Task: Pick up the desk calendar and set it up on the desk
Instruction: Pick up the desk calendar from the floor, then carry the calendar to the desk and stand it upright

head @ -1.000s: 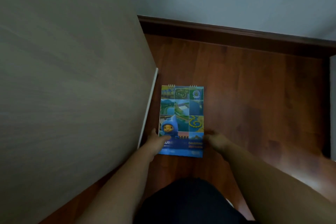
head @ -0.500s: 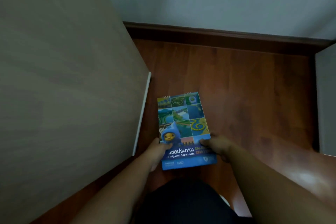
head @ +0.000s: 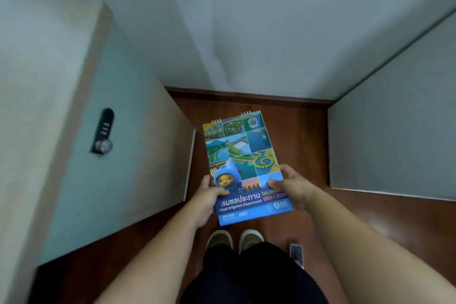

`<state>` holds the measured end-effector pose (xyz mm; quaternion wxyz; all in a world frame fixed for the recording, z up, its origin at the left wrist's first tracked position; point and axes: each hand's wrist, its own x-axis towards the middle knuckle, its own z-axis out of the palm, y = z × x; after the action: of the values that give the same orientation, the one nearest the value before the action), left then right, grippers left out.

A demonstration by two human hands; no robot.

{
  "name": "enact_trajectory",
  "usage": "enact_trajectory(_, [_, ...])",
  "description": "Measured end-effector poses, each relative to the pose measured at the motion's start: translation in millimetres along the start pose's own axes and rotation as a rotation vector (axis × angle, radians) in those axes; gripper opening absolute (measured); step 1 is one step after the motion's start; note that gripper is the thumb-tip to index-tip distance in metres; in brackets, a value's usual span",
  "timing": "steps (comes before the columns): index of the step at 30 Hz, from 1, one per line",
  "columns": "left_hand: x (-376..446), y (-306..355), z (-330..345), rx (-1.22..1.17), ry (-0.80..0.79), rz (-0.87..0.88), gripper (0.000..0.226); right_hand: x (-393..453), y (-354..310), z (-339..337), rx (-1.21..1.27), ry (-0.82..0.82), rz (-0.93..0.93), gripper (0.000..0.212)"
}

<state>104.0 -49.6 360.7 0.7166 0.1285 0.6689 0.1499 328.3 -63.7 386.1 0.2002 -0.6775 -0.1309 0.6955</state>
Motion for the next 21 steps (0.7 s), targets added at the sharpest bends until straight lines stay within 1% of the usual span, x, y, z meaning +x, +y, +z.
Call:
enact_trajectory(2, [-61,18,12,-0.036,0.012,0.042,0.033,-49,-17,-8,0.017,-0.036,0.008,0.021])
enact_trajectory(3, [-90,26,18,-0.066,0.017,0.055,0.021,-71,-27,-10,0.025,-0.055,-0.001,0.021])
enact_trajectory(4, [-114,32,23,-0.076,0.031,0.067,0.020,-93,-37,-11,0.019,-0.071,-0.018,0.021])
enact_trajectory(5, [-134,36,25,-0.037,0.046,0.111,0.029,-113,-48,-10,0.006,-0.093,-0.042,0.021])
enact_trajectory(7, [-176,47,28,0.119,0.088,0.233,0.061,-151,-71,-7,-0.003,-0.126,-0.097,0.022])
enact_trajectory(8, [-193,53,25,0.150,0.102,0.284,0.073,-168,-84,-4,-0.006,-0.149,-0.127,0.023])
enact_trajectory(9, [-210,61,19,0.157,0.106,0.329,0.081,-185,-97,2,-0.009,-0.180,-0.159,0.024])
enact_trajectory(10, [-221,66,12,0.146,0.117,0.373,0.084,-201,-110,7,-0.022,-0.207,-0.187,0.026])
enact_trajectory(12, [-250,81,-6,0.132,0.136,0.480,0.088,-229,-134,22,-0.058,-0.269,-0.244,0.038])
enact_trajectory(14, [-315,98,-16,0.160,0.150,0.580,0.085,-255,-156,47,-0.126,-0.317,-0.306,0.049])
enact_trajectory(15, [-341,101,-23,0.189,0.160,0.642,0.078,-269,-168,61,-0.142,-0.343,-0.349,0.047])
enact_trajectory(16, [-362,101,-34,0.206,0.177,0.666,0.074,-281,-179,78,-0.145,-0.367,-0.394,0.041])
enact_trajectory(18, [-399,96,-58,0.219,0.230,0.702,0.077,-303,-199,118,-0.106,-0.401,-0.459,0.033])
enact_trajectory(20, [-435,88,-87,0.142,0.298,0.745,0.077,-331,-214,166,-0.100,-0.401,-0.514,0.029])
enact_trajectory(21, [-453,85,-103,0.062,0.317,0.780,0.068,-346,-217,193,-0.132,-0.418,-0.552,0.026])
